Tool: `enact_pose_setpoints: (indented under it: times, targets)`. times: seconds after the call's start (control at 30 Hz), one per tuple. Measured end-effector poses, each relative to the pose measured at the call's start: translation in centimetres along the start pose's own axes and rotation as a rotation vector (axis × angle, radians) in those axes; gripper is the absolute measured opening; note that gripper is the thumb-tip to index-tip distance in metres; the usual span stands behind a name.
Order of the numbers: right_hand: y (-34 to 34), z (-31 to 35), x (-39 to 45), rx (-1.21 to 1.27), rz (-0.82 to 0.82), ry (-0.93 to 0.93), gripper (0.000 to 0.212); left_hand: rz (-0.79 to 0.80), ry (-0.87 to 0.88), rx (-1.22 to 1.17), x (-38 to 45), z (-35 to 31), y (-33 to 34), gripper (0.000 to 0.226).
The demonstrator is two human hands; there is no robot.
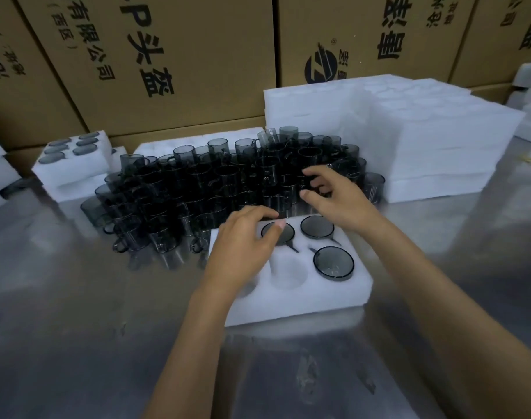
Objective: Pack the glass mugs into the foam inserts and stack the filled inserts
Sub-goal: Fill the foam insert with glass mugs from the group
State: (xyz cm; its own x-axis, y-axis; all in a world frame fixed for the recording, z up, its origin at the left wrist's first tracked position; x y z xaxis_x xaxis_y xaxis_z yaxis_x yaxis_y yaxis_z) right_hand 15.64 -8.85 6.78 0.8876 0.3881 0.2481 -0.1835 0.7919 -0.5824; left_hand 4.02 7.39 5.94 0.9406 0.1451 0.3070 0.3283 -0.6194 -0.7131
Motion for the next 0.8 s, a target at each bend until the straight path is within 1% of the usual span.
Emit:
enact_pose_setpoints:
  times: [0.1, 0.17, 0.2, 0.27, 0.33, 0.4, 0.47, 0.5, 0.6, 0.67, 0.73, 0.8]
  targets:
    - [2.0, 2.0, 4.3, -0.189, 0.196, -0.007, 0.059, -0.068, -0.009, 0.004, 0.1, 0.5, -0.5, 0.021]
    - [3.5, 2.4, 6.5, -0.288, 0.246, 0.012, 0.061, -0.087, -0.027, -0.066, 0.1, 0.7, -0.8, 0.020]
    - [4.1, 2.4, 7.3, -0.339, 0.234, 0.020, 0.058, -0.094, -0.032, -0.100, 0.1, 0.9, -1.0, 0.020]
    - [4.8, 2.2, 8.3, -0.408, 0.160, 0.010, 0.044, -0.109, -0.037, -0.120, 0.1, 1.0, -1.3, 0.021]
    - [4.9, 2.2, 8.5, -0.439, 0.070, -0.022, 0.026, -0.122, -0.045, -0.112, 0.1, 1.2, -1.5, 0.020]
    - [4.8, 2.4, 8.2, -0.451, 0.030, -0.066, 0.017, -0.138, -0.056, -0.114, 0.0, 1.3, -1.6, 0.020]
    - [4.4, 2.9, 7.3, -0.421, 0.007, -0.129, 0.013, -0.154, -0.074, -0.121, 0.0, 1.3, -1.6, 0.027]
    - [4.2, 3.3, 6.5, -0.384, -0.004, -0.160, 0.015, -0.162, -0.087, -0.127, 0.0, 1.3, -1.5, 0.033]
    - [3.6, 4.9, 3.4, -0.186, 0.019, -0.211, 0.019, -0.209, -0.094, -0.140, -0.1, 1.2, -1.6, 0.055]
    - [3.5, 6.1, 1.2, -0.069, 0.054, -0.234, 0.020, -0.224, -0.048, -0.137, -0.2, 0.9, -1.6, 0.064]
    - [3.4, 6.8, -0.6, -0.002, 0.070, -0.216, 0.025, -0.236, 0.010, -0.151, -0.3, 0.3, -1.6, 0.066]
    - [3.3, 7.0, -1.8, 0.046, 0.026, -0.167, 0.031, -0.270, 0.043, -0.197, -0.4, -0.3, -1.5, 0.062]
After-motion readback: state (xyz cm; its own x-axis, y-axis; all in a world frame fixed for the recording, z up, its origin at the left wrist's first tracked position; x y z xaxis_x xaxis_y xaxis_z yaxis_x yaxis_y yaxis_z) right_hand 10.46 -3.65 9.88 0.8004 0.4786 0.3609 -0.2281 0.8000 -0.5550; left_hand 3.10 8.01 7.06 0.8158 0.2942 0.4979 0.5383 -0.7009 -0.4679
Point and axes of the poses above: each hand's wrist, its own x-axis towards the middle knuckle, its own y-axis out of the palm, z = x × y, the point moved 3 cm from there along x, towards the middle knuckle, and after that the axes turned 2 degrees about z, right-handed, at the moved point
